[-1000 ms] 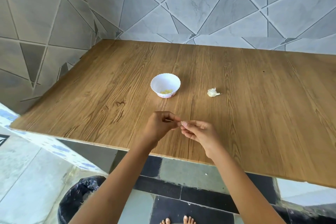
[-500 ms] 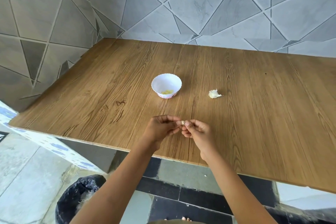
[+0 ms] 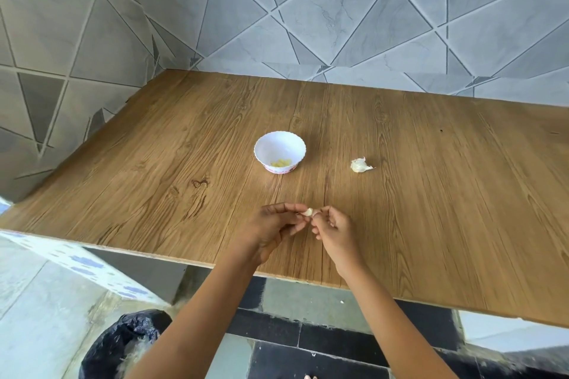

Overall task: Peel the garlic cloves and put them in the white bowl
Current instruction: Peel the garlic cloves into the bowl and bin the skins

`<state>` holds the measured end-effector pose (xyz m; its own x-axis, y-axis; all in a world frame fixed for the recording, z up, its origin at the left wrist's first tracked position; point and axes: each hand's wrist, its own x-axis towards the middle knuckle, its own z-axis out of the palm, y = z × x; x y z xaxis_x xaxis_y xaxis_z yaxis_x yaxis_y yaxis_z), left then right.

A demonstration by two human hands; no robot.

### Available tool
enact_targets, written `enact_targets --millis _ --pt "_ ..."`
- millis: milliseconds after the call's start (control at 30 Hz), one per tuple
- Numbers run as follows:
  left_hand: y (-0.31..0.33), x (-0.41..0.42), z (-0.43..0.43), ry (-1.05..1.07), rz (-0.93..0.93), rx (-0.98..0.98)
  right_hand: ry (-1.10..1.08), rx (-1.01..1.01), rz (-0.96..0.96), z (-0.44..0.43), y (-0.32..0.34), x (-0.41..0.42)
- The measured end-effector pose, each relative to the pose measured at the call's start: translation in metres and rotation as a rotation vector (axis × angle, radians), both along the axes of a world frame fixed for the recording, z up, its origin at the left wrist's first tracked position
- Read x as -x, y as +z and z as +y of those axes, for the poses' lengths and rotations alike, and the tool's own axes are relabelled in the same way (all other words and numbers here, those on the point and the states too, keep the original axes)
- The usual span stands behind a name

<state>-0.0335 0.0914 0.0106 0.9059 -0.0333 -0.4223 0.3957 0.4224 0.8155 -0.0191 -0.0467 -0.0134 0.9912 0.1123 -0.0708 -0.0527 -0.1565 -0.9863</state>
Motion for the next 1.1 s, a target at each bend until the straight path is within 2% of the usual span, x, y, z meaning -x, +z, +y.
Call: enact_targets --millis 133,467,667,733,833,1000,1100 --pt "0.001 0.002 -0.002 -0.083 -0.111 -0.214 0.031 -0.118 0.062 0.0 0.003 0.0" --pt "0.004 0.0 -0.006 0.013 -0.1 -0.061 -0.098 -0.072 0.083 -0.008 0.0 -0.002" --pt "0.004 -0.002 -0.004 0.028 -0.133 -0.121 -0.096 0.105 -0.12 -0.018 -0.005 -0.003" --pt "0.004 -0.003 -0.004 0.041 -0.126 -0.096 -0.058 0.029 -0.138 -0.017 -0.002 -0.002" --pt "0.005 -0.002 -0.004 0.039 -0.13 -0.081 0.05 -0.111 -0.056 -0.013 0.005 -0.001" --pt "0.005 0.0 -0.003 -0.001 -0.12 -0.073 0.111 -0.148 -0.029 -0.013 0.011 0.0" --pt "0.006 0.0 -0.003 -0.051 -0.159 -0.125 0.12 -0.204 0.084 -0.017 0.013 -0.002"
